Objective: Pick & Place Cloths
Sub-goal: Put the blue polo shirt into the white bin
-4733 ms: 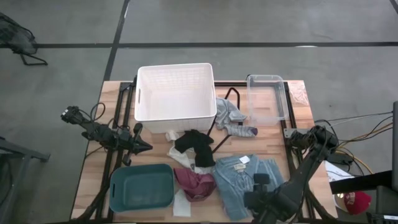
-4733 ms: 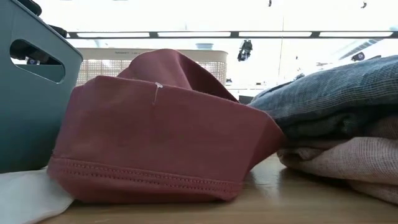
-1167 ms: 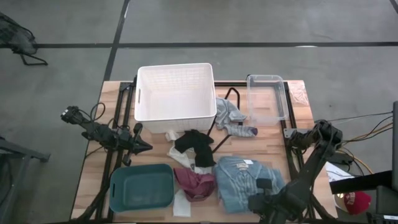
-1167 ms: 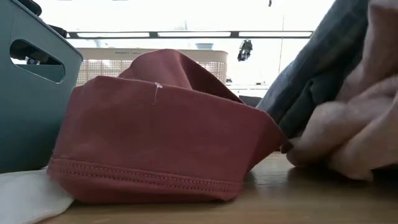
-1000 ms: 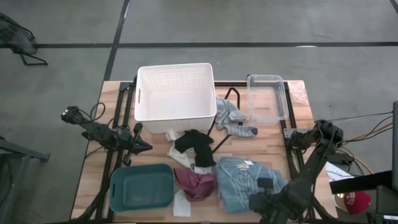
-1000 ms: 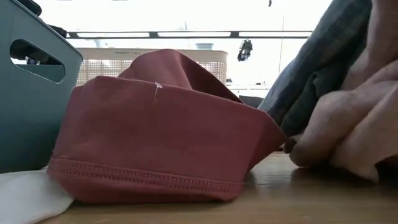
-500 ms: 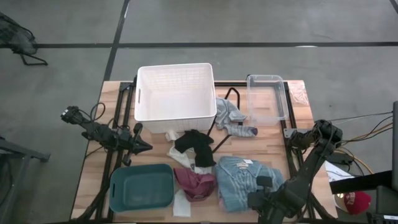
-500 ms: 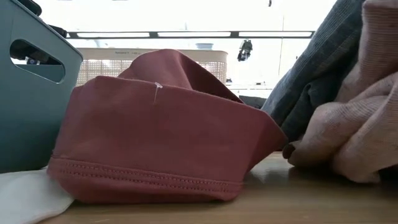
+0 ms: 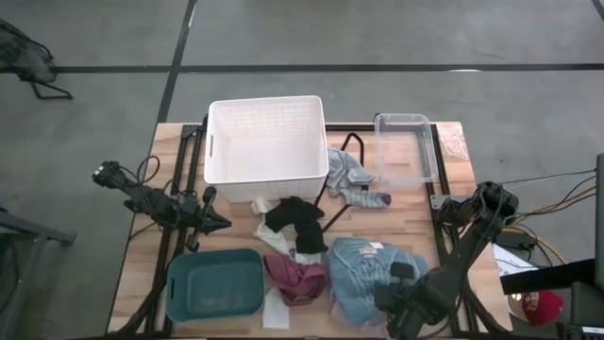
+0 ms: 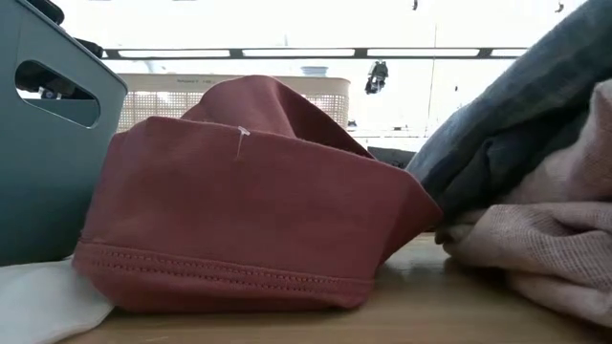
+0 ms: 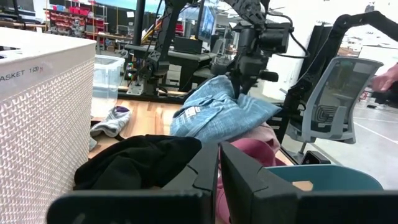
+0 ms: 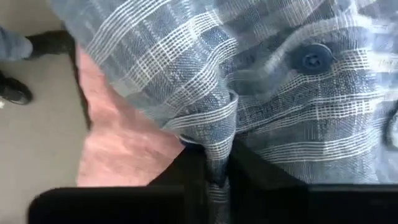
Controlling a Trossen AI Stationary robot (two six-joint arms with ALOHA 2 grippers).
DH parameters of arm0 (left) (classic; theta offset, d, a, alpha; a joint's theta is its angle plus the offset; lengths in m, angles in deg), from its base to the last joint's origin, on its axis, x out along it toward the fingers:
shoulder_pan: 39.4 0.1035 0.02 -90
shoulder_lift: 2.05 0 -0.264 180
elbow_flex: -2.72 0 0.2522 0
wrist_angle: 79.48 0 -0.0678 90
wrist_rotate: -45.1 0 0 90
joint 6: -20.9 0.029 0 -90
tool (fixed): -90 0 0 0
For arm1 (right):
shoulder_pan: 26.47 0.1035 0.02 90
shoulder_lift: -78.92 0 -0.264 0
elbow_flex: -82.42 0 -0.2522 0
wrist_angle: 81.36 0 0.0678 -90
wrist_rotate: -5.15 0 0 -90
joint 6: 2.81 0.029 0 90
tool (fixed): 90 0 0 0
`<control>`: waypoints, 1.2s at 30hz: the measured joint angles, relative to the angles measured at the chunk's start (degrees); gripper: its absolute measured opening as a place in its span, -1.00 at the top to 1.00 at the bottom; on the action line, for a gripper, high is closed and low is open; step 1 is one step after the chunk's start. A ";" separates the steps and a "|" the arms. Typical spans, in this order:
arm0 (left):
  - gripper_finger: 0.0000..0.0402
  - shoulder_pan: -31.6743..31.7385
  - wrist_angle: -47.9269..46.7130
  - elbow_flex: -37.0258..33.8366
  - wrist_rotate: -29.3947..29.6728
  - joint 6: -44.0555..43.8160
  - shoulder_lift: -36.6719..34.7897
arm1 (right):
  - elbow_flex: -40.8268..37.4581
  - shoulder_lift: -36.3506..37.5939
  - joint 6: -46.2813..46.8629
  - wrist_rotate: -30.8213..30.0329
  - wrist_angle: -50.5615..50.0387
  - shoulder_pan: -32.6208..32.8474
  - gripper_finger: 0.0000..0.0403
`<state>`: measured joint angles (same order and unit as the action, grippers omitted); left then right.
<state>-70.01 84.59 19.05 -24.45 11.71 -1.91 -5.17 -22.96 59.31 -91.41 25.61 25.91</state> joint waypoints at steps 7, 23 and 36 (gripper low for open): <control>0.88 -0.02 0.00 0.00 0.00 0.00 0.00 | 0.47 1.68 -1.02 0.22 0.34 -0.38 0.90; 0.88 -0.02 0.00 0.00 0.00 0.00 0.00 | 3.19 23.71 1.36 -19.43 0.52 -6.81 0.90; 0.88 -0.02 0.00 0.00 -0.02 0.00 0.00 | 11.13 29.51 -12.43 -25.30 1.25 -16.95 0.90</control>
<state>-70.02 84.59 19.05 -24.47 11.71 -1.91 5.96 6.54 46.88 -116.71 26.86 8.96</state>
